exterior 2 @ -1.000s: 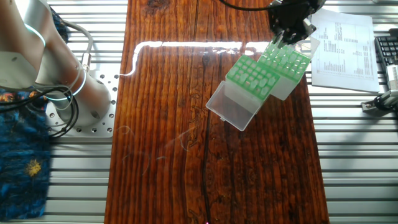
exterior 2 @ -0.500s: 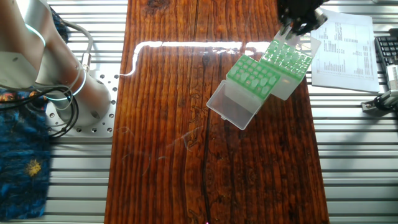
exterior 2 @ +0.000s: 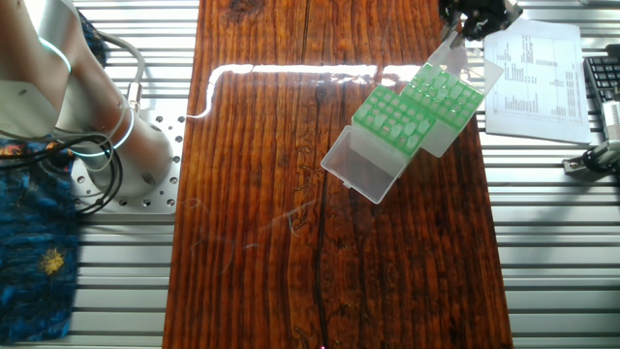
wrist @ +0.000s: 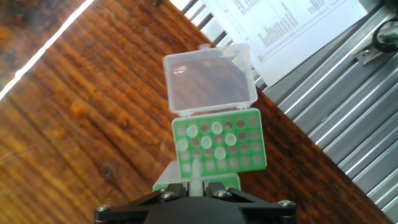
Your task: Transfer all large pipette tips from one holder to another
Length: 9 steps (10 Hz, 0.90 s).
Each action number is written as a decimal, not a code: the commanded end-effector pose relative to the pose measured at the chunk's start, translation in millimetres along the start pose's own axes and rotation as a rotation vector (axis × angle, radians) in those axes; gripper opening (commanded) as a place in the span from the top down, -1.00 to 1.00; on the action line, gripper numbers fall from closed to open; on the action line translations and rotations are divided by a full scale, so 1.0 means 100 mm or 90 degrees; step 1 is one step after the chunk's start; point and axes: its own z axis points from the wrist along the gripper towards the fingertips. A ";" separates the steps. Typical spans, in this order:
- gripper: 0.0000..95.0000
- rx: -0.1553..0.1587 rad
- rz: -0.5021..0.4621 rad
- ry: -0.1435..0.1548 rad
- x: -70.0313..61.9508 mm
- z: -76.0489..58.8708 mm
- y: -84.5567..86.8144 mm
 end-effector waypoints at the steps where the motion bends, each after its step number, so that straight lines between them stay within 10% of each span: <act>1: 1.00 -0.001 -0.004 0.006 0.05 -0.04 0.04; 9: 1.00 0.006 -0.028 -0.001 0.55 0.01 0.10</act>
